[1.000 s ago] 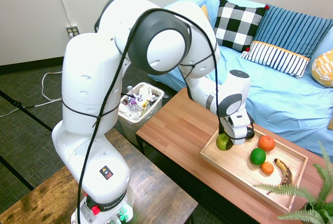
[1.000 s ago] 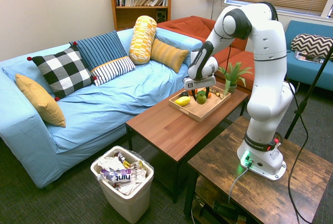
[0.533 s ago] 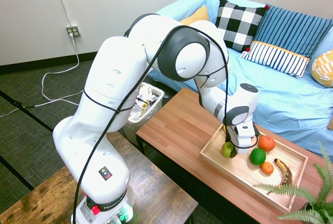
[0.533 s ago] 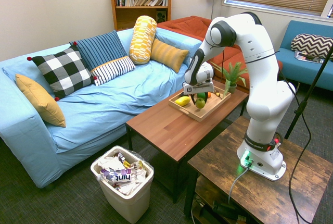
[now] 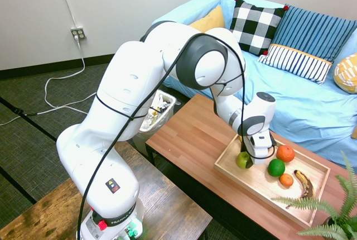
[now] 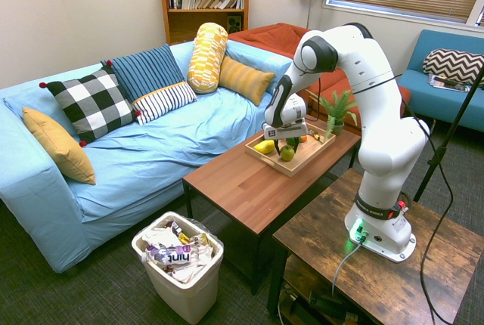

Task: Put the apple in the tray

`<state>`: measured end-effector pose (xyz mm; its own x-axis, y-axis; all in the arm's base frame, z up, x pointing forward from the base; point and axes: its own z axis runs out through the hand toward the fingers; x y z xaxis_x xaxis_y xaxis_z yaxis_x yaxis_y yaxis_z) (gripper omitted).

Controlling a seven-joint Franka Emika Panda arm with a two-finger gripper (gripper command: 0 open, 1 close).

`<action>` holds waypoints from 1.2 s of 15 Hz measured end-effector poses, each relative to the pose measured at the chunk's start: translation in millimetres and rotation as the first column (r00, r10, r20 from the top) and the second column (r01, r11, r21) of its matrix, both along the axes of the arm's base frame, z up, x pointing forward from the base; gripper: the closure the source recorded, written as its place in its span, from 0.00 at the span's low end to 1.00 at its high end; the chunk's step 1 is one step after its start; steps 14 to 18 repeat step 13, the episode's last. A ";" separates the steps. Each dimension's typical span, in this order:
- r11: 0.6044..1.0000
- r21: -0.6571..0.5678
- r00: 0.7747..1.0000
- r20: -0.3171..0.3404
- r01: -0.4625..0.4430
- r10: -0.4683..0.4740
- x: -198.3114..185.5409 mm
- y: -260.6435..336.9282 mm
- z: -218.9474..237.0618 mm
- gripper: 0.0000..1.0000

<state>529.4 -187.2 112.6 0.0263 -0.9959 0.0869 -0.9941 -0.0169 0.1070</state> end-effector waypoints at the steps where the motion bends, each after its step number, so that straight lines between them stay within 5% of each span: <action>1: 1.000 0.001 1.000 0.003 -0.006 0.006 0.3 -0.3 0.3 0.00; 8: 0.998 0.005 0.997 0.047 -0.067 0.067 2.9 -2.9 20.4 0.00; 13: 0.992 -0.027 0.986 0.104 -0.125 0.127 -5.4 2.1 100.8 0.00; 18: 0.992 -0.027 0.986 0.104 -0.125 0.127 -5.4 2.1 100.8 0.00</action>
